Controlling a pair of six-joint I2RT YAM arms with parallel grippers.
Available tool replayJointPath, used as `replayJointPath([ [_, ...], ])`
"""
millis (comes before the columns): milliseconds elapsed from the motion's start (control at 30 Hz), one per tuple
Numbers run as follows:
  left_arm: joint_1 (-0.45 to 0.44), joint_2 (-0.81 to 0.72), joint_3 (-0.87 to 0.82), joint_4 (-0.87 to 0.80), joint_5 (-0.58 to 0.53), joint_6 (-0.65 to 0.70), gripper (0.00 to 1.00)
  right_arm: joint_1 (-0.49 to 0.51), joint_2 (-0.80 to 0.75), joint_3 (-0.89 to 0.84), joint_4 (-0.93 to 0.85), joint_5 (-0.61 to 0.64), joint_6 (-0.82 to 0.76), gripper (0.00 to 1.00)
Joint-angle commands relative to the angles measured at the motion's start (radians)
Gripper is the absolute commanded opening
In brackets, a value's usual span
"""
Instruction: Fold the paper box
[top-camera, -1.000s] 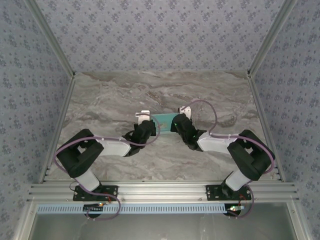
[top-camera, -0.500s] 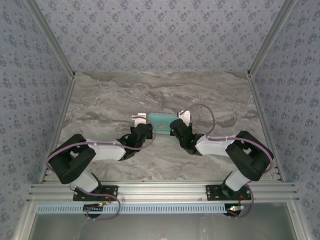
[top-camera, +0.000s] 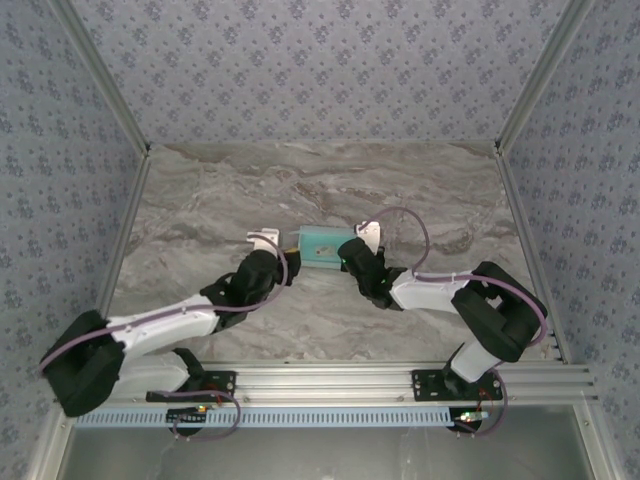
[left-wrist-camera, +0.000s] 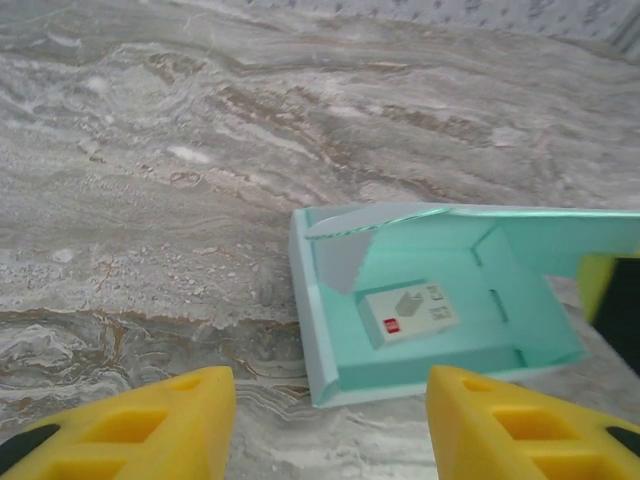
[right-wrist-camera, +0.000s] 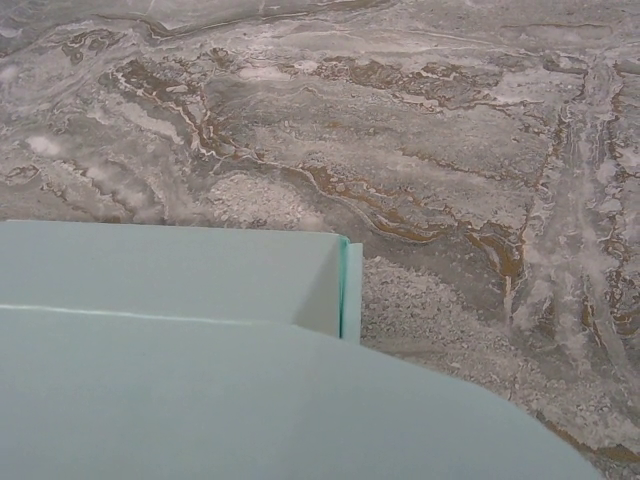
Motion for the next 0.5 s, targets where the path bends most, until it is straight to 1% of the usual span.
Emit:
replayJointPath([
  [0, -0.004, -0.138, 0.019, -0.117, 0.065, 0.057, 0.56, 0.006, 0.020, 0.023, -0.062, 0.027, 0.009, 0.06],
  [100, 0.012, -0.192, 0.092, -0.208, 0.045, 0.077, 0.62, 0.006, 0.022, 0.028, -0.062, 0.030, 0.003, 0.06],
  [167, 0.053, -0.164, 0.178, -0.290, 0.073, 0.082, 0.64, 0.006, 0.020, 0.029, -0.062, 0.029, -0.003, 0.06],
  [300, 0.165, -0.019, 0.349, -0.413, 0.227, 0.088, 0.66, 0.004, 0.019, 0.035, -0.067, 0.030, -0.012, 0.06],
  [467, 0.251, 0.196, 0.537, -0.518, 0.372, 0.113, 0.68, -0.001, 0.019, 0.036, -0.067, 0.030, -0.017, 0.06],
])
